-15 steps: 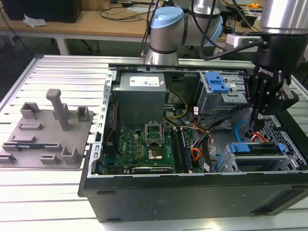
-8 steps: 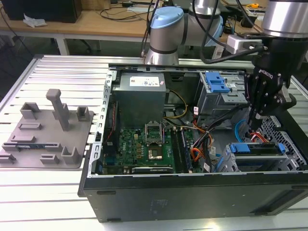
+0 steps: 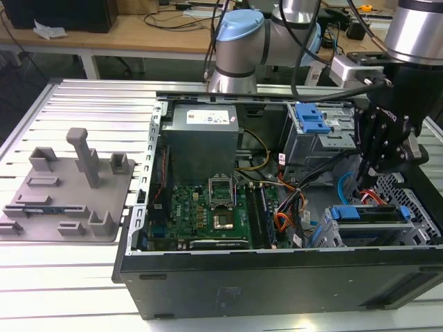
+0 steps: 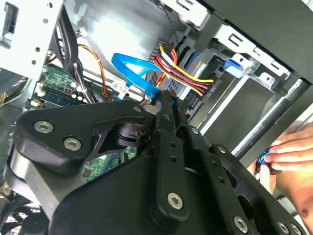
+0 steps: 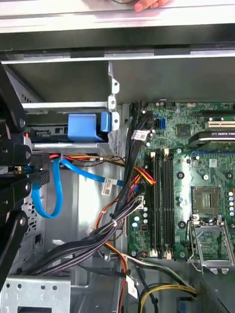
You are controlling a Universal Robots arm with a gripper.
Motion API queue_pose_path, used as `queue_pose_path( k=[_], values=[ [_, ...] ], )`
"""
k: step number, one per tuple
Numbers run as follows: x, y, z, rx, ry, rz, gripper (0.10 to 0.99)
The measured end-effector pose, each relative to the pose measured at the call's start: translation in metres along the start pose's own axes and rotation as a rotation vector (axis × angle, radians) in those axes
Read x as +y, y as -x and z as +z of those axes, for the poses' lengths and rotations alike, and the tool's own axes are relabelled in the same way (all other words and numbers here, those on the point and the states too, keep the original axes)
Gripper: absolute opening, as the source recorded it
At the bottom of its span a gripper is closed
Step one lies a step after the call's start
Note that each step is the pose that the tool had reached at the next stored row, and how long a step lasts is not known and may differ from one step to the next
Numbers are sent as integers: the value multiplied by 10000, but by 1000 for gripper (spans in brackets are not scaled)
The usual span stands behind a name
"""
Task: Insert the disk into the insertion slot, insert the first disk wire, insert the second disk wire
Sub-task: 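Insert the second disk wire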
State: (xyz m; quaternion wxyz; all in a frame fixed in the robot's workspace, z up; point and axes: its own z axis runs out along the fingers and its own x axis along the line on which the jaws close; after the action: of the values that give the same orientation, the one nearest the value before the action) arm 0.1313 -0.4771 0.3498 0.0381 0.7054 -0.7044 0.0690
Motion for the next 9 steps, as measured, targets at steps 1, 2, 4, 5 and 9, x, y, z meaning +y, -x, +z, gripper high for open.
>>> queue_pose_path(
  k=[1, 2, 4, 5, 9],
  values=[
    [0, -32, 4, -17, 0, 0, 161],
    [1, -63, 9, -26, 0, 0, 161],
    [2, -153, 23, -99, 0, 3, 161],
    [3, -181, 28, -178, 0, 7, 161],
    [4, -317, 48, -805, 1, 35, 161]
  ],
)
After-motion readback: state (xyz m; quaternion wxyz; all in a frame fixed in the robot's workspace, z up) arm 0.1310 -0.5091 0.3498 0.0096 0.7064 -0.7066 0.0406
